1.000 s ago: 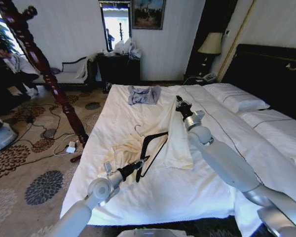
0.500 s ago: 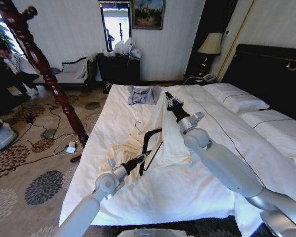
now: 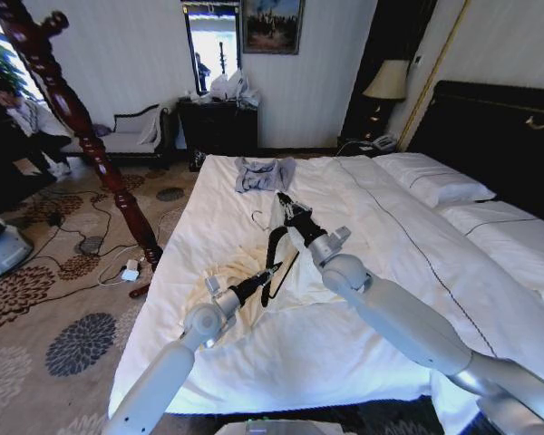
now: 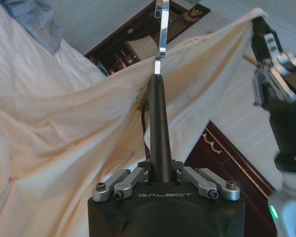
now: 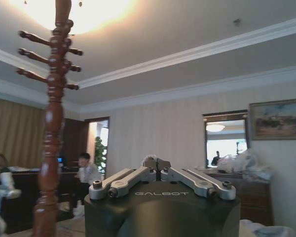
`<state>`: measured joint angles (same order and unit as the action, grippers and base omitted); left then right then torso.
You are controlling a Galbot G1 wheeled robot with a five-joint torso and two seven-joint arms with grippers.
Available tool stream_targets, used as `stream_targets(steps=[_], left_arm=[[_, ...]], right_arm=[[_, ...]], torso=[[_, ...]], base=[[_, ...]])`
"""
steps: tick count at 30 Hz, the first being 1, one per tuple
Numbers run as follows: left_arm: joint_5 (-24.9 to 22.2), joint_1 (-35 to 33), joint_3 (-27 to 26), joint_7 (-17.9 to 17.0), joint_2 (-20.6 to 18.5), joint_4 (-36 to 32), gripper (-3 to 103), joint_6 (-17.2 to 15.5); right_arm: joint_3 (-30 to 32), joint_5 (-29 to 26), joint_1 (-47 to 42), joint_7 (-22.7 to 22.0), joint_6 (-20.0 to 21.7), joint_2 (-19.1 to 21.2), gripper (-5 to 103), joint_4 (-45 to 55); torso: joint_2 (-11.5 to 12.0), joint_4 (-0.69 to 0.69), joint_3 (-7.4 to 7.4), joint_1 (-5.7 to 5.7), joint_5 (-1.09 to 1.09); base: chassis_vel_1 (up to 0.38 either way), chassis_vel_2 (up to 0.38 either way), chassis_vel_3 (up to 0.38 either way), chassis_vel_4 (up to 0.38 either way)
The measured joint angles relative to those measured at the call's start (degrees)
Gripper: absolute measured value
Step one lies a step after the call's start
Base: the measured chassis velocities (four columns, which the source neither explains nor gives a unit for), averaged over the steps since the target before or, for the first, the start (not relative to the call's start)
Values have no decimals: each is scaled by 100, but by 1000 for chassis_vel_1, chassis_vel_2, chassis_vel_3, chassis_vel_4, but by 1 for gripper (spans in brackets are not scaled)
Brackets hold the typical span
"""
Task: Pick up the clothes from the bed and hang them on the clothes hanger.
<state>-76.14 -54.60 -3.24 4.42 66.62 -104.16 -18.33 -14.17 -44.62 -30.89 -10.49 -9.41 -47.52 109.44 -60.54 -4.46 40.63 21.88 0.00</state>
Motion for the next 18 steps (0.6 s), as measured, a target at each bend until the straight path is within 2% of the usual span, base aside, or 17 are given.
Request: stream_targets(steps=[11, 15, 18], left_arm=[[-12, 55, -244, 0, -95, -27, 18, 6], [-61, 29, -365, 0, -254, -124, 18, 10], [-88, 14, -415, 3, -329, -186, 18, 10]], right_arm=[[-253, 26, -188, 392, -132, 206, 0, 321], [-14, 18, -544, 848, -225, 482, 0, 431], [114, 73, -778, 961, -227, 617, 0, 488]], torso=[[0, 2, 0, 0, 0], [0, 0, 0, 0, 1], [0, 0, 0, 0, 0]], base=[[0, 0, 0, 0], [0, 0, 0, 0], [0, 0, 0, 0]])
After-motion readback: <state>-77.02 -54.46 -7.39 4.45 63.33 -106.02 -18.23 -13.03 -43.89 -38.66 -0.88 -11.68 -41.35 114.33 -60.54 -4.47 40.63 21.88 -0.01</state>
